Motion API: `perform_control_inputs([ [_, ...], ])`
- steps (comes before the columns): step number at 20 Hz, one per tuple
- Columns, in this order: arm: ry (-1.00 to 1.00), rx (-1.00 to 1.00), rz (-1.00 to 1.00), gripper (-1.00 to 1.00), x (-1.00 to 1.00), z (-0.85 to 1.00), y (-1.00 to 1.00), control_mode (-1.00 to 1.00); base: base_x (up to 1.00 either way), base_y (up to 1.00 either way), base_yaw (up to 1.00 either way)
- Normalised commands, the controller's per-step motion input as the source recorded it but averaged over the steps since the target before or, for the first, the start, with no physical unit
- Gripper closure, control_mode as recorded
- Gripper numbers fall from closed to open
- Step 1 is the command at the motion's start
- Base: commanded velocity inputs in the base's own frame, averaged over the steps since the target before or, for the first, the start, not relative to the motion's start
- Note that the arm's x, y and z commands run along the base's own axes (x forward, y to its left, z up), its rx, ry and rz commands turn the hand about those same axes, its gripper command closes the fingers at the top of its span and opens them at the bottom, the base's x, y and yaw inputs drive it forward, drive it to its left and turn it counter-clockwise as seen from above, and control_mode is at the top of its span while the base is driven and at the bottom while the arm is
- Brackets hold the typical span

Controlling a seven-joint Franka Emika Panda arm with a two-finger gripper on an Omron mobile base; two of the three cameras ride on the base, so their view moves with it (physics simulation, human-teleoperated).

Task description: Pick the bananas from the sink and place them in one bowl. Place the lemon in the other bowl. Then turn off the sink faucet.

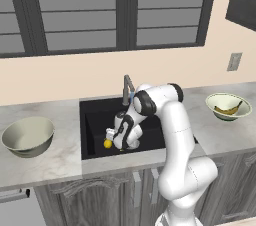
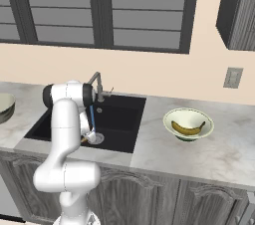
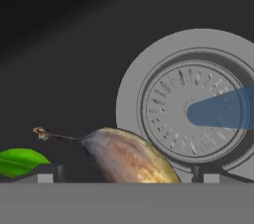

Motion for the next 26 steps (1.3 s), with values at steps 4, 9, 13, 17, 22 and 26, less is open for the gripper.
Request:
perform_control_inputs([
  [4, 0.0, 0.0, -0.03, 1.0, 0.28, -0.36, 0.0, -1.0, 0.0, 0.0, 0.0],
  [9, 0.06, 0.0, 0.0, 1.0, 0.15, -0.19, 0.05, -1.0, 0.0, 0.0, 0.0],
  [13, 0.0, 0.0, 0.0, 1.0, 0.0, 0.0, 0.0, -1.0, 0.0, 0.0, 0.0],
  [17, 0.0, 0.0, 0.0, 1.0, 0.0, 0.14, 0.0, -1.0, 0.0, 0.0, 0.0],
  [22, -0.01, 0.0, 0.0, 1.0, 0.0, 0.42, 0.0, -1.0, 0.0, 0.0, 0.0],
  [26, 0.0, 0.0, 0.0, 1.0, 0.0, 0.49, 0.0, -1.0, 0.0, 0.0, 0.0],
])
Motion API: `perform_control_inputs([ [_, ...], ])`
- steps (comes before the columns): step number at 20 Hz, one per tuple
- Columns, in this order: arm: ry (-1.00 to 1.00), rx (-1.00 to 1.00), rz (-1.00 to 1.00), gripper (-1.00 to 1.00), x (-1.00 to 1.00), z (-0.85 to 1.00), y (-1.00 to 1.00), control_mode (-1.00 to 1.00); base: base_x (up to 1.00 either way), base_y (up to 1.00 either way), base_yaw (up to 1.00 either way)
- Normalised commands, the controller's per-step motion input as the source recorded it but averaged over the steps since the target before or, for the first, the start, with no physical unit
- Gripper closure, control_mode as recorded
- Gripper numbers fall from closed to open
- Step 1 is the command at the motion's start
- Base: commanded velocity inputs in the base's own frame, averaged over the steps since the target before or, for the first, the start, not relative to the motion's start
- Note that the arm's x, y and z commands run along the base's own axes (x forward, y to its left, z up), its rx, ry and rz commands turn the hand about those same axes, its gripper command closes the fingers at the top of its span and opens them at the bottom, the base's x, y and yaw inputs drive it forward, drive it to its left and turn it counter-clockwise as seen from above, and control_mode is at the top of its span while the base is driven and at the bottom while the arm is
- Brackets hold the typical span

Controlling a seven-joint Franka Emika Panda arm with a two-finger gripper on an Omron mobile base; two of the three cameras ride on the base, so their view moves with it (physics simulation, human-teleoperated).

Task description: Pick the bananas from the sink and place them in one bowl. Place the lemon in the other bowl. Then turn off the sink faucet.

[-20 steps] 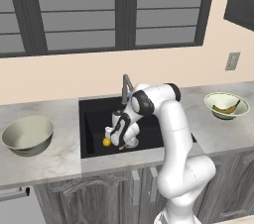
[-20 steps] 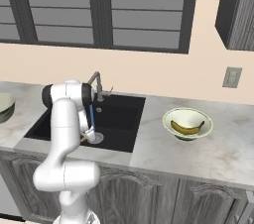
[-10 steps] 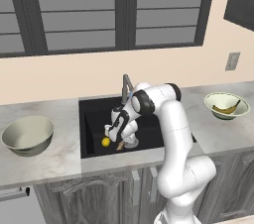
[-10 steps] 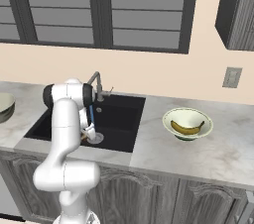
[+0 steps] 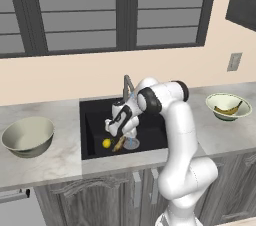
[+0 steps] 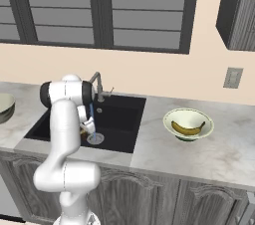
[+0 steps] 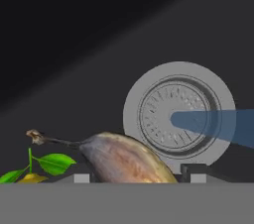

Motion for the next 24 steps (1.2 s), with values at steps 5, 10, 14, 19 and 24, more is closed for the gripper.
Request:
perform_control_inputs([
  [5, -0.01, 0.0, 0.0, 1.0, -0.01, 0.41, -0.13, -1.0, 0.0, 0.0, 0.0],
  [10, -0.01, 0.0, 0.0, 1.0, 0.0, 0.41, -0.14, -1.0, 0.0, 0.0, 0.0],
  [14, 0.0, 0.0, 0.0, 1.0, 0.0, 0.56, -0.05, -1.0, 0.0, 0.0, 0.0],
  [19, 0.0, 0.0, 0.02, 1.0, 0.0, 0.59, 0.0, -1.0, 0.0, 0.0, 0.0],
  [24, 0.0, 0.0, 0.08, 1.0, -0.09, 0.53, -0.01, -1.0, 0.0, 0.0, 0.0],
])
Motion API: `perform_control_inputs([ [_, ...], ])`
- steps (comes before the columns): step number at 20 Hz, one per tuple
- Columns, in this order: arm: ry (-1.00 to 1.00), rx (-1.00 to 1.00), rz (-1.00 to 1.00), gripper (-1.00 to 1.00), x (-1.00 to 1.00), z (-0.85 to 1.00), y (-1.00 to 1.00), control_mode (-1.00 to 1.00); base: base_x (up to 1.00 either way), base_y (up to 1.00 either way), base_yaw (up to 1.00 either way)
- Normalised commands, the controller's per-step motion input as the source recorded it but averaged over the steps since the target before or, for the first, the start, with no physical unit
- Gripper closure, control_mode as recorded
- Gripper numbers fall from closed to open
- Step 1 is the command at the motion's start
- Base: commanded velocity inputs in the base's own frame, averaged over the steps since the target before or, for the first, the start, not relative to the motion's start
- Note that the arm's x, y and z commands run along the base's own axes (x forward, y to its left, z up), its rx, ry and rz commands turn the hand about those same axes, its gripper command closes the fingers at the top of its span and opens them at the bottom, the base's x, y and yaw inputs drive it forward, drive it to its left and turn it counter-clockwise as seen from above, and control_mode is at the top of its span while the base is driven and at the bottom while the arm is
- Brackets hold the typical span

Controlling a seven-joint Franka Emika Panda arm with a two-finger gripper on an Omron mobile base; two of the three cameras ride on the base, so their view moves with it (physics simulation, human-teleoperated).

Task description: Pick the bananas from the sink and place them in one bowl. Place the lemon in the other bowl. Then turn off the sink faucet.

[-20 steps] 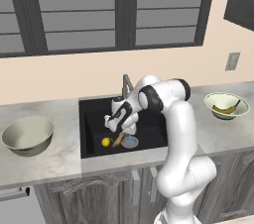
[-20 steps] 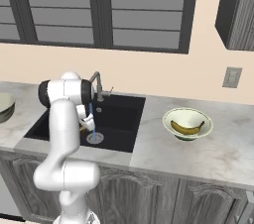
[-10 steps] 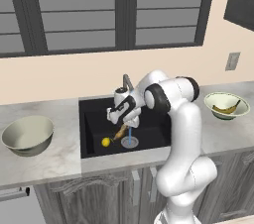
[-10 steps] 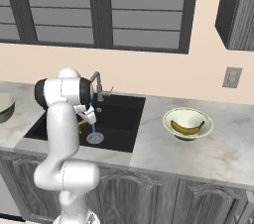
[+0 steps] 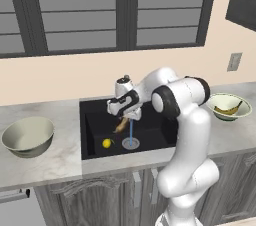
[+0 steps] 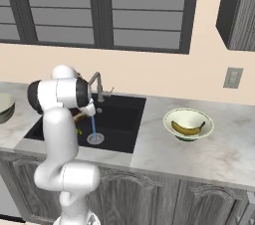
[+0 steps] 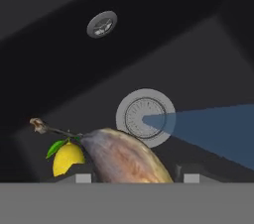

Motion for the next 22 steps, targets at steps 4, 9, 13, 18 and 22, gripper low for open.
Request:
perform_control_inputs([
  [4, 0.0, 0.0, 0.15, 1.0, -0.24, 0.48, -0.11, -1.0, 0.0, 0.0, 0.0],
  [9, 0.0, 0.0, 0.18, 1.0, -0.3, 0.5, -0.18, -1.0, 0.0, 0.0, 0.0],
  [13, 0.0, -0.01, 0.24, 1.0, -0.34, 0.4, -0.18, -1.0, 0.0, 0.0, 0.0],
  [18, 0.0, -0.02, 0.29, 1.0, -0.48, 0.28, -0.18, -1.0, 0.0, 0.0, 0.0],
  [22, 0.0, -0.02, 0.27, 1.0, -0.64, 0.22, -0.25, -1.0, 0.0, 0.0, 0.0],
])
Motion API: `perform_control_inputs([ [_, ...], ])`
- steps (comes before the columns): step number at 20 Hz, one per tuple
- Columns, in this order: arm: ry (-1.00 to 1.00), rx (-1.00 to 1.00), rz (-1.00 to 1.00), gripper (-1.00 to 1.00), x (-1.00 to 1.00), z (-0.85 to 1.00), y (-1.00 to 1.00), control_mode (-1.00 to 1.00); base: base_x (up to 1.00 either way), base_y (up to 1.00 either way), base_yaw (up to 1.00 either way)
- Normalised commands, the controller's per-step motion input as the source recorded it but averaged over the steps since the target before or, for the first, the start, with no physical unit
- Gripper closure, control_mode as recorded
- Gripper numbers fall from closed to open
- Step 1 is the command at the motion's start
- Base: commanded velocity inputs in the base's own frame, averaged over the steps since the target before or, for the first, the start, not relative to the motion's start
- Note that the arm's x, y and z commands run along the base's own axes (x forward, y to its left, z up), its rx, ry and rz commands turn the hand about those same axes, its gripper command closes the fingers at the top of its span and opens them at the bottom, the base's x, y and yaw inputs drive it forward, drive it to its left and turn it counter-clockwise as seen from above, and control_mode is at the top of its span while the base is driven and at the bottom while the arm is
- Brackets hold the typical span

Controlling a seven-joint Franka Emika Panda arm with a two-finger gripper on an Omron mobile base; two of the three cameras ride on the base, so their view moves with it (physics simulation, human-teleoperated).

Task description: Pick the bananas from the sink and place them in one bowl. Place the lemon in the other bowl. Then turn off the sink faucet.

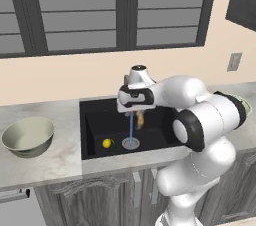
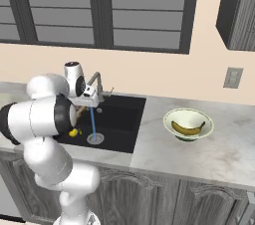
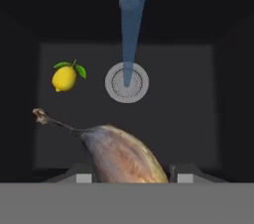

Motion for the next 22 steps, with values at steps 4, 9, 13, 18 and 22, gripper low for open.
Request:
perform_control_inputs([
  [4, 0.0, 0.0, 0.19, 1.0, -0.63, 0.34, -0.44, -1.0, 0.0, 0.0, 0.0],
  [9, -0.01, 0.0, 0.07, 1.0, -0.55, 0.38, -0.55, -1.0, 0.0, 0.0, 0.0],
  [13, -0.05, 0.0, 0.02, 1.0, -0.39, 0.34, -0.51, -1.0, 0.0, 0.0, 0.0],
  [18, -0.09, 0.0, 0.0, 1.0, -0.17, 0.31, -0.49, -1.0, 0.0, 0.0, 0.0],
  [22, -0.08, 0.0, 0.0, 1.0, -0.08, 0.23, -0.52, -1.0, 0.0, 0.0, 0.0],
])
